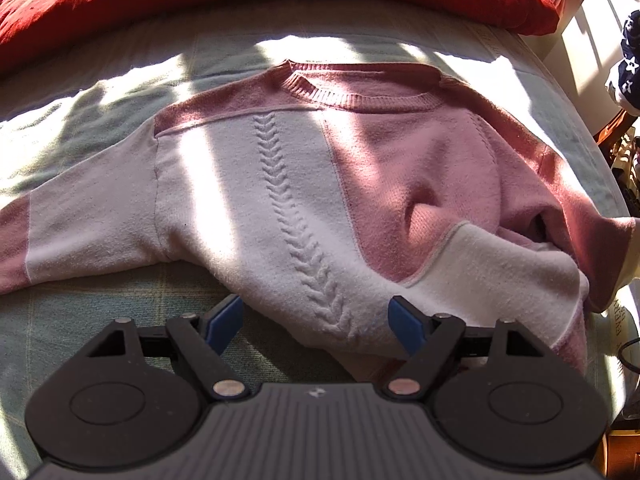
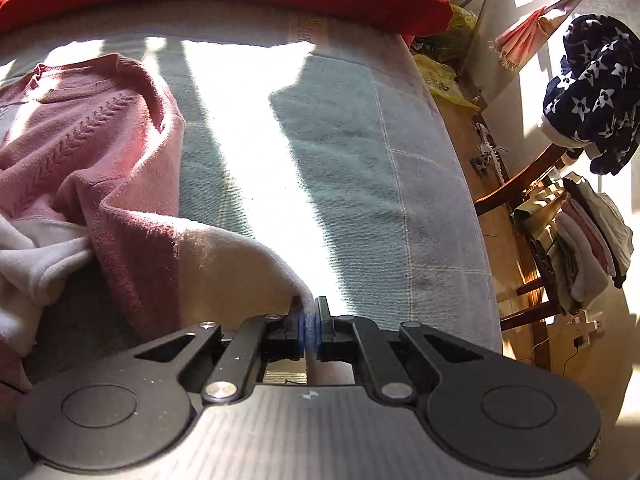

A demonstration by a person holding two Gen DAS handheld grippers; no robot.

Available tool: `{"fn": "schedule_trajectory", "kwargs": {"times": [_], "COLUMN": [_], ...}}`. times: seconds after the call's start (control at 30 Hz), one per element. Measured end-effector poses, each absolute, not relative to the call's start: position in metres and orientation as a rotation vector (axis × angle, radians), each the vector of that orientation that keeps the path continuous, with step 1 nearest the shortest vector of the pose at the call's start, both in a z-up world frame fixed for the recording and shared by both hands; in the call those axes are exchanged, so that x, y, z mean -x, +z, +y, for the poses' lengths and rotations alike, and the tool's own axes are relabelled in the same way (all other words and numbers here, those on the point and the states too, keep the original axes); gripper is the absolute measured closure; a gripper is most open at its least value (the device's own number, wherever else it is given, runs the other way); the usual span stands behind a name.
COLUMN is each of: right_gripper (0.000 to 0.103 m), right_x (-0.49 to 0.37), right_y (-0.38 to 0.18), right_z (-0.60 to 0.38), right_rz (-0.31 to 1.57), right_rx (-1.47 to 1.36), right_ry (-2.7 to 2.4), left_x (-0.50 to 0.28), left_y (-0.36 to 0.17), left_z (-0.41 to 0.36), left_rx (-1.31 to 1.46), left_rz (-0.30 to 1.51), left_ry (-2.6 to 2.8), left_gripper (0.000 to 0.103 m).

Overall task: Fold clothes
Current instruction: 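Pull the held sleeve outward from the sweater body with the right tool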

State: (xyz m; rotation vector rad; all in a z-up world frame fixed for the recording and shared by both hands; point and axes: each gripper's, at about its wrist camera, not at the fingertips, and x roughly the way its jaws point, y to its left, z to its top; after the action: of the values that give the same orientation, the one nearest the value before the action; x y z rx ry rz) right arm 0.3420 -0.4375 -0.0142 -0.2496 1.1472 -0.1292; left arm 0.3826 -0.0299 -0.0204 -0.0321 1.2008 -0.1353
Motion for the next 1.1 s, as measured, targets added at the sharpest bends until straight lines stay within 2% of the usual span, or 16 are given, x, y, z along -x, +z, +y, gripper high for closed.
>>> {"fn": "schedule_trajectory", "kwargs": {"times": [0.7, 1.03, 1.1], "right_gripper": [0.098, 0.097, 0.092], "right_x": [-0.456, -0.504, -0.512], "right_y": [-0.041, -0.083, -0.093], "right_z": [-0.58, -0.601, -0.605], "right_rz": [1.074, 1.162, 1.208], "right_rx": [0.35, 0.353, 0.315], "right_ry": [-0.242, -0.237, -0.235], "left_x": [-0.435, -0.445, -0.445], "left_y": [-0.008, -0.015, -0.016], "left_z": [-0.11, -0.118, -0.117], "left_rx": [-0.07, -0.072, -0.069], "left_rz": [1.148, 1.152, 1.156], "left_ry": [-0.126, -0.147, -0.146], "left_gripper": [0.024, 0.024, 0.024]}}
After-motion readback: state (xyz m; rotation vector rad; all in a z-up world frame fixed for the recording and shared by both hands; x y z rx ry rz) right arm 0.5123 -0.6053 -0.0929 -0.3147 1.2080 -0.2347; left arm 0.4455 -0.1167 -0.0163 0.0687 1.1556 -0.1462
